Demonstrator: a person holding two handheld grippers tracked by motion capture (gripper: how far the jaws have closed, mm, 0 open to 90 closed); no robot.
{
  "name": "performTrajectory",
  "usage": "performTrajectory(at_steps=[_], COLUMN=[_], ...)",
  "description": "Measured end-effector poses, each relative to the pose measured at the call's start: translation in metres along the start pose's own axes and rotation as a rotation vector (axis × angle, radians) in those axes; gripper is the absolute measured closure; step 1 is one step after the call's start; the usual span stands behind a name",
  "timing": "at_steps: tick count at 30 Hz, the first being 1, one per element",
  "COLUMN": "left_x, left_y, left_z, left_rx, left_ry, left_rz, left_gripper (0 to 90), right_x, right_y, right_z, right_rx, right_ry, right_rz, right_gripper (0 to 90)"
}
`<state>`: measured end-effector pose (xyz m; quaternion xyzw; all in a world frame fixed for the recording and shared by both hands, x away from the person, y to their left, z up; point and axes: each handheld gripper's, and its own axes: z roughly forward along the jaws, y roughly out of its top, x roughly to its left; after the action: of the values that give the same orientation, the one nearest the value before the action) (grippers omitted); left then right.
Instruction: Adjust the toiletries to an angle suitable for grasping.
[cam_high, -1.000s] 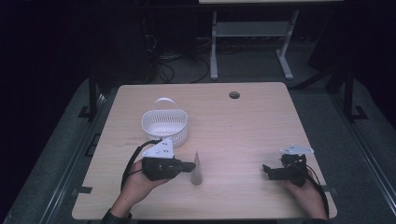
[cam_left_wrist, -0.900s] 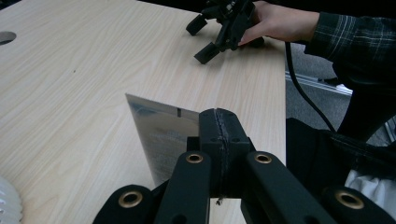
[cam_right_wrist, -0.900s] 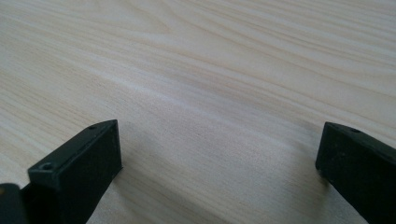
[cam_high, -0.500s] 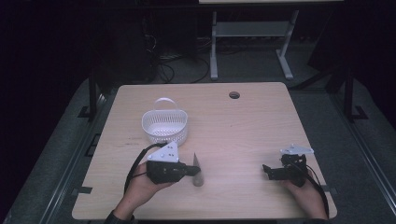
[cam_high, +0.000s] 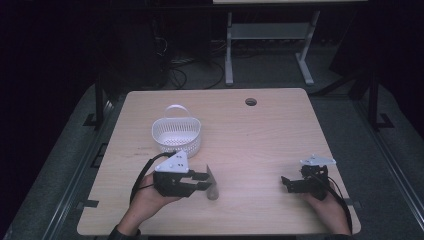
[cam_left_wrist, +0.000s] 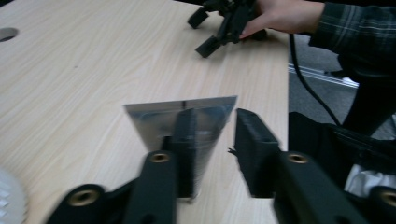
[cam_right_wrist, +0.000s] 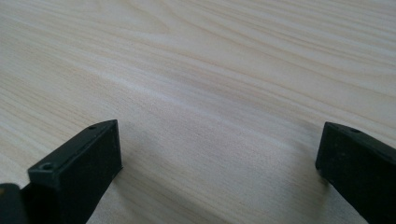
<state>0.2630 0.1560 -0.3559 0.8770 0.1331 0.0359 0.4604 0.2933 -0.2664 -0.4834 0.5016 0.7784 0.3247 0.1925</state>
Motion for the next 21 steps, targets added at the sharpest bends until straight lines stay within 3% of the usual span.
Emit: performTrajectory(at_steps=[2,7,13,21], left_x=[0.001,0.004,0.003,0.002], left_y=[0.0,-0.002,-0.001,0.004], left_z=[-0.002,-0.003,0.004,0.01], left_rx=[0.005,0.004,0.016,0.01], left_ry=[0.005,0.037,0.104,0.123], left_rz=[-0.005,-0.033,-0.044,-0.049], left_gripper=[61.5,42.3,20.3,14.2], right_x=[0.0,0.0,0.0,0.0], right_y=[0.0,0.0,0.0,0.0], right_z=[0.0,0.0,0.0,0.0], right_rx=[0.0,0.0,0.0,0.0], right_ry=[0.0,0.0,0.0,0.0], right_rz=[0.0,0.0,0.0,0.0], right_gripper=[0.0,0.0,0.0,0.0])
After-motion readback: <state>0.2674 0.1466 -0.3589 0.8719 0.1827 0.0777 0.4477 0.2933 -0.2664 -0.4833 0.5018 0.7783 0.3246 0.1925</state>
